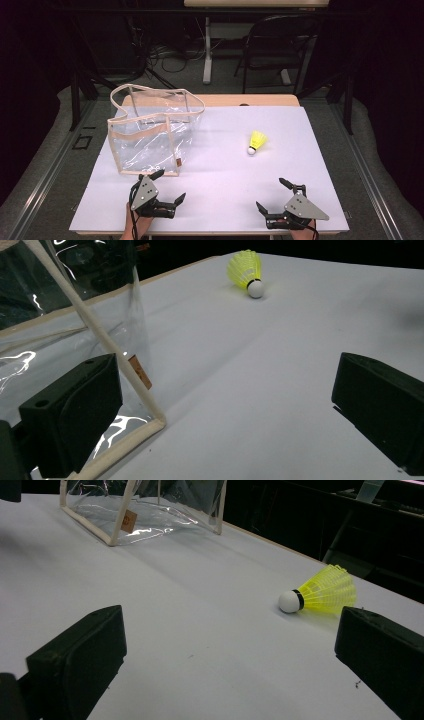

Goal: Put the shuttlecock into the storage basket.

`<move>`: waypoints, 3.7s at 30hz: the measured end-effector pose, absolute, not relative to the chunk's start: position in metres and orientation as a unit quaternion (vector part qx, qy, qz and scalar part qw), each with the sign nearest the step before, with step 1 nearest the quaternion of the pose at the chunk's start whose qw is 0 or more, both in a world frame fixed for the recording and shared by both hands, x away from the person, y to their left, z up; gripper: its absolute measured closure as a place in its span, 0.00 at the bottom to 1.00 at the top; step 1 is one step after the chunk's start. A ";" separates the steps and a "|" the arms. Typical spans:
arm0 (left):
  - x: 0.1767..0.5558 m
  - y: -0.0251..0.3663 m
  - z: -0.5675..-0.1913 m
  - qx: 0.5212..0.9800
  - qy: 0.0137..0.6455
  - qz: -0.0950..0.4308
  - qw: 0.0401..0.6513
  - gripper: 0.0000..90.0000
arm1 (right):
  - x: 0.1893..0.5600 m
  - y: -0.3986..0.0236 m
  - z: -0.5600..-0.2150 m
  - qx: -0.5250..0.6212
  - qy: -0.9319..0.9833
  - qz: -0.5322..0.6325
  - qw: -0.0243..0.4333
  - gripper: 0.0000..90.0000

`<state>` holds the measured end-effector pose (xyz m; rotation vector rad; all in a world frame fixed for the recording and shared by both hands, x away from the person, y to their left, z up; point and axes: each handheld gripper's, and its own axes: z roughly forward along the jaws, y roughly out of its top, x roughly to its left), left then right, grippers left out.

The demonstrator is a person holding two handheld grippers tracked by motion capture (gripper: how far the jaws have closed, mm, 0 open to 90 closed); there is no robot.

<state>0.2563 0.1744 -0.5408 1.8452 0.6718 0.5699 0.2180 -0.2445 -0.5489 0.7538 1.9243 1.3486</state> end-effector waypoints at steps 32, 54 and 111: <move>0.296 0.103 -0.530 0.806 0.257 0.210 0.490 0.00 | 0.218 -0.244 -0.551 0.291 0.740 0.514 0.321 0.00; 0.325 0.067 -0.527 0.820 0.257 0.183 0.477 0.00 | 0.219 -0.243 -0.552 0.290 0.745 0.511 0.317 0.00; 0.395 -0.042 -0.515 0.852 0.265 0.151 0.425 0.00 | 0.220 -0.245 -0.553 0.295 0.745 0.510 0.313 0.00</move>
